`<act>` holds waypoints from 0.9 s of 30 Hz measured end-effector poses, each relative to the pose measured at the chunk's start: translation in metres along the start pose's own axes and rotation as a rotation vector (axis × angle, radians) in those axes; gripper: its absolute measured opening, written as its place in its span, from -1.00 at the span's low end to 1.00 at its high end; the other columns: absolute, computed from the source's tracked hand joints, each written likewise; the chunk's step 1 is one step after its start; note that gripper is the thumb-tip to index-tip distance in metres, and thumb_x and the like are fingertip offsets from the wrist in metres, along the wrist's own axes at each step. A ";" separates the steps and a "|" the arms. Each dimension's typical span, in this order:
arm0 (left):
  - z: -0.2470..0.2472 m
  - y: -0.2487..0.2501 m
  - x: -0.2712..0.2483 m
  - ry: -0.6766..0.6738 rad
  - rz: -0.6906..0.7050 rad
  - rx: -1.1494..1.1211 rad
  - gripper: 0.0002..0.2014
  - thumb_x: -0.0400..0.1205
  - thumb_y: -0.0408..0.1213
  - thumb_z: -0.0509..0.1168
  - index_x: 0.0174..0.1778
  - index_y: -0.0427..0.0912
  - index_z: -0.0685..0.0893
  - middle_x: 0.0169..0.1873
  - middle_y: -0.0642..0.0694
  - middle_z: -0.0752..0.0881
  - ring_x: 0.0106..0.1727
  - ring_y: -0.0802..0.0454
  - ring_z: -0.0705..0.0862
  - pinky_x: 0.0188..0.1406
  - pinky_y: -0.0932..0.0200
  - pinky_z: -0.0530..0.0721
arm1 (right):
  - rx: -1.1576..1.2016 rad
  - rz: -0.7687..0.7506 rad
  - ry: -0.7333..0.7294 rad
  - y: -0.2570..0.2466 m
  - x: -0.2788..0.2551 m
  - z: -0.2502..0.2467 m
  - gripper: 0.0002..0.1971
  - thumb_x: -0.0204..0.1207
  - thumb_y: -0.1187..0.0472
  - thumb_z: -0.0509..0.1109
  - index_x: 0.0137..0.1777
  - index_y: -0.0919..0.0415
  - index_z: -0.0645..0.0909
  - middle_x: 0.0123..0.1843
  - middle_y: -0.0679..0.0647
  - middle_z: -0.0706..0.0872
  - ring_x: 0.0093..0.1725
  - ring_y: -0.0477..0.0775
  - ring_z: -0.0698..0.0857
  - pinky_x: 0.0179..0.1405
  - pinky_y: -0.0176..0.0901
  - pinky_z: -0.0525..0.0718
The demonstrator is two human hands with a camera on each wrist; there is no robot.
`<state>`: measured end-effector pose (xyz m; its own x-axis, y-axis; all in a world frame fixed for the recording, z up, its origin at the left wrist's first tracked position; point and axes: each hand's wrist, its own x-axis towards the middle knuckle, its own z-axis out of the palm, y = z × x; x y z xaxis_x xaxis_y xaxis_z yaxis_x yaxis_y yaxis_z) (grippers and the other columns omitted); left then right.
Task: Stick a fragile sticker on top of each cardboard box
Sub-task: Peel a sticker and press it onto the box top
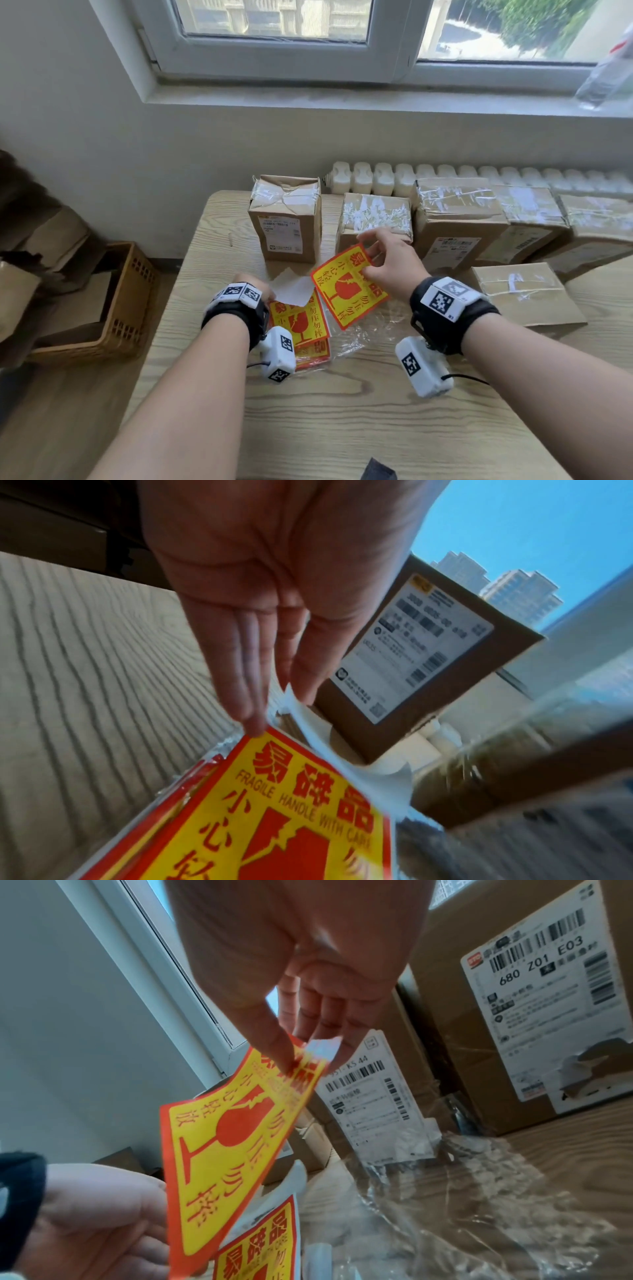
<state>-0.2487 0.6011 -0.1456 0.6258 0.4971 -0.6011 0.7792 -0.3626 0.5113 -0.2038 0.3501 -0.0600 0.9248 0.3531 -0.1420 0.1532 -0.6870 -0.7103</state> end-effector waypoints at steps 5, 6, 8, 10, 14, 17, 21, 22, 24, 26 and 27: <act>-0.003 0.033 -0.034 0.303 0.159 0.054 -0.85 0.48 -0.30 0.38 -0.09 -0.07 0.81 -0.06 -0.16 0.80 0.08 -0.21 0.72 -0.10 0.18 0.57 | 0.024 0.013 -0.024 0.001 0.000 -0.008 -0.46 0.46 0.43 0.39 0.39 -0.03 0.50 -0.10 -0.18 0.62 -0.08 -0.15 0.66 -0.20 -0.33 0.66; -0.003 0.041 -0.037 0.256 0.221 -0.024 -0.90 0.48 -0.28 0.38 -0.17 -0.05 0.81 -0.14 -0.10 0.80 -0.01 -0.17 0.72 -0.14 0.21 0.57 | 0.032 0.016 -0.033 0.002 -0.001 -0.010 -0.43 0.46 0.43 0.39 0.43 -0.03 0.49 -0.07 -0.16 0.65 -0.02 -0.10 0.69 -0.17 -0.29 0.69; -0.004 0.059 -0.046 0.028 0.309 -0.216 -0.94 0.50 -0.23 0.45 -0.28 -0.08 0.78 -0.34 -0.03 0.75 -0.27 -0.02 0.65 -0.34 0.27 0.53 | 0.047 0.021 -0.060 0.002 -0.004 -0.017 -0.40 0.48 0.44 0.38 0.47 -0.05 0.47 -0.02 -0.13 0.68 0.04 -0.05 0.71 -0.16 -0.26 0.73; -0.003 0.077 -0.060 -0.205 0.321 -0.283 -0.85 0.50 -0.14 0.49 -0.18 -0.16 0.79 -0.37 -0.02 0.73 -0.43 0.12 0.56 -0.49 0.32 0.48 | 0.047 0.015 -0.085 -0.001 -0.007 -0.025 -0.39 0.49 0.44 0.37 0.48 -0.07 0.45 0.00 -0.14 0.70 0.06 -0.02 0.72 -0.14 -0.20 0.76; 0.000 0.105 -0.094 -0.467 0.378 -0.154 -0.74 0.44 -0.15 0.55 -0.10 -0.26 0.79 -0.37 -0.06 0.73 -0.47 0.19 0.54 -0.55 0.40 0.50 | 0.045 -0.012 -0.085 -0.006 -0.016 -0.048 -0.38 0.48 0.44 0.36 0.47 -0.10 0.47 0.04 -0.09 0.75 0.06 0.02 0.76 -0.08 -0.04 0.82; 0.003 0.119 -0.116 -0.412 0.432 -0.056 -0.82 0.44 -0.28 0.55 -0.08 -0.21 0.81 -0.44 0.00 0.69 -0.49 0.21 0.55 -0.52 0.41 0.56 | 0.066 -0.041 -0.072 -0.009 -0.023 -0.068 -0.40 0.48 0.46 0.34 0.44 -0.11 0.50 0.03 -0.06 0.77 0.01 0.00 0.77 -0.12 -0.07 0.82; 0.011 0.133 -0.140 -0.402 0.459 -0.050 -0.92 0.46 -0.26 0.53 -0.18 -0.11 0.79 -0.46 0.02 0.65 -0.45 0.20 0.56 -0.50 0.39 0.60 | 0.135 -0.045 -0.080 -0.006 -0.036 -0.096 -0.41 0.48 0.48 0.36 0.42 -0.08 0.52 0.07 -0.03 0.78 -0.01 0.01 0.79 -0.18 -0.13 0.80; 0.014 0.136 -0.146 -0.403 0.465 -0.054 -0.94 0.48 -0.27 0.52 -0.19 -0.12 0.78 -0.47 0.03 0.63 -0.48 0.22 0.56 -0.53 0.41 0.59 | 0.150 -0.050 -0.074 -0.003 -0.039 -0.103 -0.42 0.47 0.49 0.37 0.42 -0.07 0.53 0.06 -0.02 0.79 -0.01 0.01 0.80 -0.15 -0.09 0.81; 0.023 0.143 -0.159 -0.423 0.474 -0.082 -0.95 0.53 -0.31 0.47 -0.22 -0.16 0.73 -0.47 0.03 0.64 -0.52 0.23 0.55 -0.54 0.40 0.59 | 0.179 -0.065 -0.063 0.002 -0.047 -0.116 -0.42 0.45 0.48 0.40 0.41 -0.03 0.54 0.07 0.02 0.81 0.00 0.04 0.80 -0.09 0.02 0.82; 0.034 0.151 -0.169 -0.468 0.455 -0.158 -0.87 0.58 -0.36 0.41 -0.27 -0.18 0.64 -0.51 0.01 0.67 -0.54 0.22 0.59 -0.54 0.37 0.61 | 0.187 -0.078 -0.035 0.009 -0.056 -0.129 -0.40 0.43 0.46 0.45 0.44 0.01 0.51 0.07 0.00 0.79 0.05 0.06 0.79 -0.03 0.05 0.81; 0.040 0.155 -0.175 -0.489 0.430 -0.212 -0.83 0.60 -0.40 0.38 -0.29 -0.18 0.59 -0.52 -0.01 0.68 -0.56 0.20 0.61 -0.58 0.37 0.62 | 0.195 -0.082 -0.010 0.013 -0.060 -0.135 -0.37 0.41 0.44 0.49 0.46 0.04 0.48 0.07 0.00 0.77 0.08 0.07 0.78 -0.01 0.05 0.81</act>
<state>-0.2359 0.4268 0.0140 0.8614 -0.0879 -0.5002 0.4647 -0.2611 0.8461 -0.2102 0.2346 0.0322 0.9082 0.4100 -0.0842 0.1570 -0.5202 -0.8395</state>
